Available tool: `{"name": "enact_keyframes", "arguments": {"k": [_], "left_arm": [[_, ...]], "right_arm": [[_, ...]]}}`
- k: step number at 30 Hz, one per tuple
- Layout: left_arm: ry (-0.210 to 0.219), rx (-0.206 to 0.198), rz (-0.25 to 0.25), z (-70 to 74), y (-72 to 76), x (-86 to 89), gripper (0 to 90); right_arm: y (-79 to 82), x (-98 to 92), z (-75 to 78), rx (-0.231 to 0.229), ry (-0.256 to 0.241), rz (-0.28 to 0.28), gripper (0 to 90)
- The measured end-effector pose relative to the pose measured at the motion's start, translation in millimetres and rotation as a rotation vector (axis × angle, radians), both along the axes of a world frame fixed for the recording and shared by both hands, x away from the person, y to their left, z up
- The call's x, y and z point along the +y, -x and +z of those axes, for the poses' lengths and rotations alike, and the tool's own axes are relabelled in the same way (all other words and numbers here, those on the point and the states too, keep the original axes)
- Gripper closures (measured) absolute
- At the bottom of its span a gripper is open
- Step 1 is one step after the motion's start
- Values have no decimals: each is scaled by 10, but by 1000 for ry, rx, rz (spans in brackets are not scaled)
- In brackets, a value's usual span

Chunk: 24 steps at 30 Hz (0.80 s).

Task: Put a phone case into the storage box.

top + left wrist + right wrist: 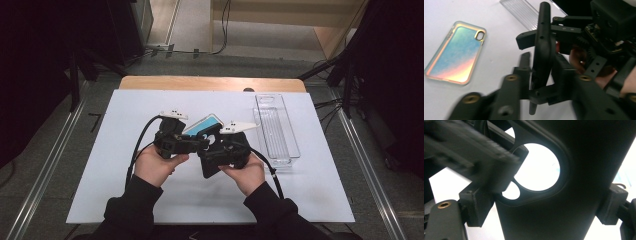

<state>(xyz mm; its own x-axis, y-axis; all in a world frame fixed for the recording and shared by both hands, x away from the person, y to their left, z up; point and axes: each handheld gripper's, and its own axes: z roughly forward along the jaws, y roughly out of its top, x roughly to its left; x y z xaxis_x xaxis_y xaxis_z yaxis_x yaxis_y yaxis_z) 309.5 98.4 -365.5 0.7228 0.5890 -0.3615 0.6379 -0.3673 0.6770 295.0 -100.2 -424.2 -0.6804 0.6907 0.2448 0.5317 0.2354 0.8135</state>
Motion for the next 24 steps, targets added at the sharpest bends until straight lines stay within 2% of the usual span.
{"name": "enact_keyframes", "arguments": {"k": [2, 4, 6, 9, 11, 13, 15, 18, 24], "left_arm": [[18, -2, -8, 30, 8, 13, 564], [14, -9, -13, 58, 12, 31, 499], [14, -40, -26, 80, 19, 62, 451], [33, -50, -34, 100, 20, 121, 448], [41, -43, -47, 101, 8, 152, 396], [40, -51, -58, 92, 4, 170, 389], [30, -68, -79, 67, -2, 188, 347], [38, -65, -108, 13, -11, 214, 341], [31, -61, -115, -141, -17, 271, 341]], "right_arm": [[-6, -16, 0, 0, 6, -4, 144], [-19, -34, -5, 5, 12, -9, 144], [-39, -60, -13, 9, 11, -12, 144], [-74, -115, -25, 18, 11, -23, 144], [-94, -156, -27, 26, 6, -32, 144], [-116, -201, -25, 24, 8, -34, 144], [-131, -239, -19, 28, -2, -40, 144], [-148, -291, -7, 30, -5, -37, 144], [-159, -360, 25, 34, -12, -31, 144]]}}
